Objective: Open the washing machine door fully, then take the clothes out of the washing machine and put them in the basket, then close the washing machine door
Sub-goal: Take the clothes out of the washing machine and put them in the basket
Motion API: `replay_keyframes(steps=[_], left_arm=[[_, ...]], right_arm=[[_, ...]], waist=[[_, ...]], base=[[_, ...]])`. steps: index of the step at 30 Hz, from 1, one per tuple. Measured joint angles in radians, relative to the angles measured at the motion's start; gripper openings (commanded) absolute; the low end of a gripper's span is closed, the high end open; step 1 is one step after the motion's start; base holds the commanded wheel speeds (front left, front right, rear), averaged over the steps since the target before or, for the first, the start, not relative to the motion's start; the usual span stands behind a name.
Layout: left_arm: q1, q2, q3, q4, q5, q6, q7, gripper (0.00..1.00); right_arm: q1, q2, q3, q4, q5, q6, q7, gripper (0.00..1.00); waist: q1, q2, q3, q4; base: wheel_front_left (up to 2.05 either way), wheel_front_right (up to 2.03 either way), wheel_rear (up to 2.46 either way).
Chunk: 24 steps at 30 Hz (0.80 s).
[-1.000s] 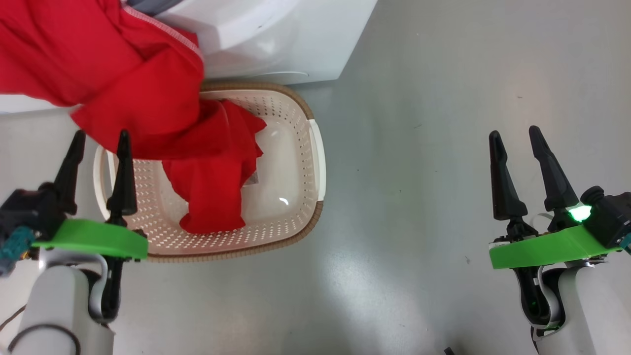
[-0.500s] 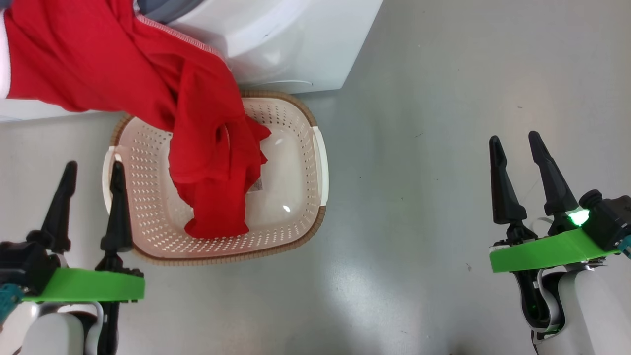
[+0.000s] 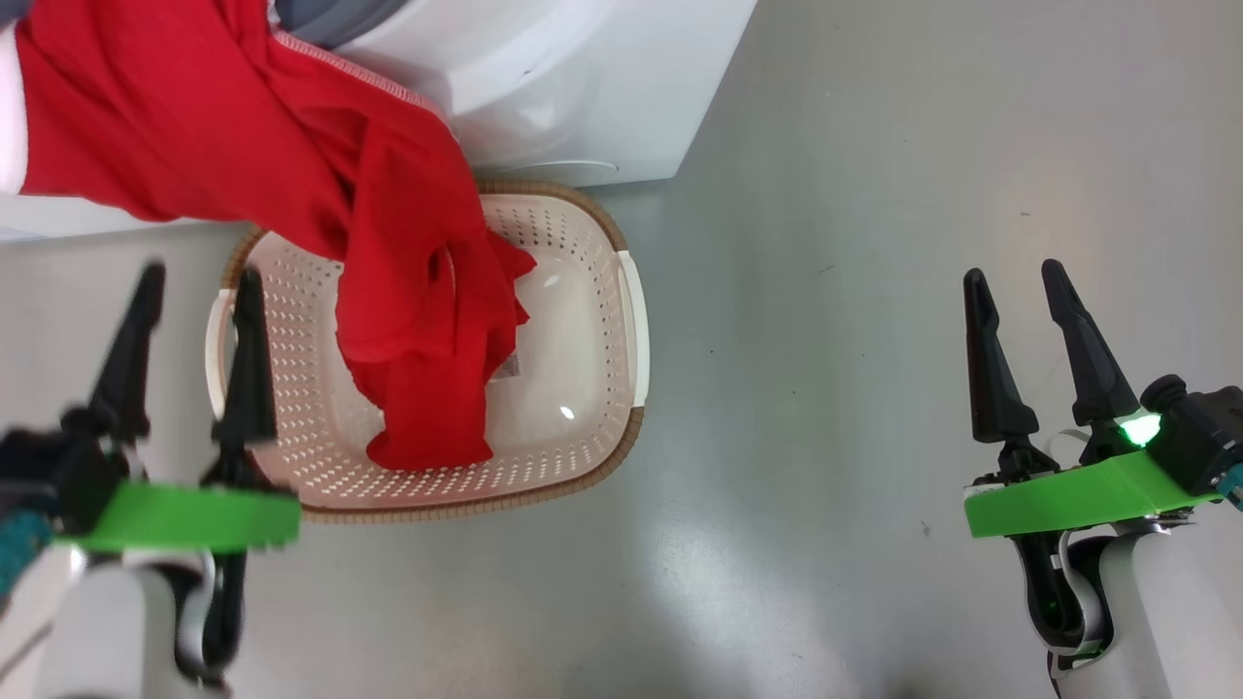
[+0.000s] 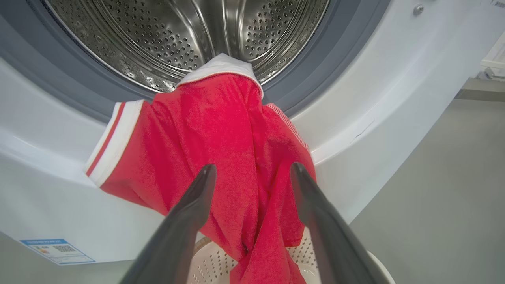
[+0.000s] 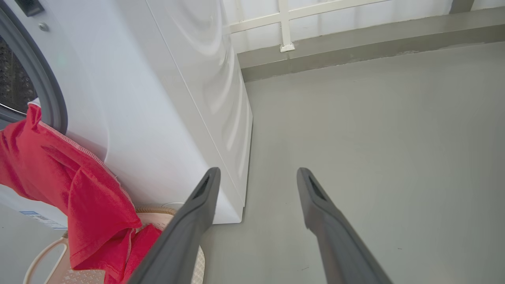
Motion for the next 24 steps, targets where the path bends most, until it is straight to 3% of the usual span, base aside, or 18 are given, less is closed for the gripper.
replay_keyframes(steps=[9,24], left_arm=[[-0.23,0.045,-0.034,0.181,0.0,0.0,0.002,1.0],[-0.606,0.073,-0.139,0.55,0.01,0.0,0.148,1.0]], right_arm=[[0.0,0.0,0.008,0.002,0.0,0.0,0.0,1.0],[0.0,-0.002,0.026,0.002,0.0,0.0,0.0,1.0]], waist=[[0.0,0.0,0.0,0.002],[0.0,0.0,0.02,-0.007]], base=[[0.0,0.0,0.0],[0.0,0.0,0.0]])
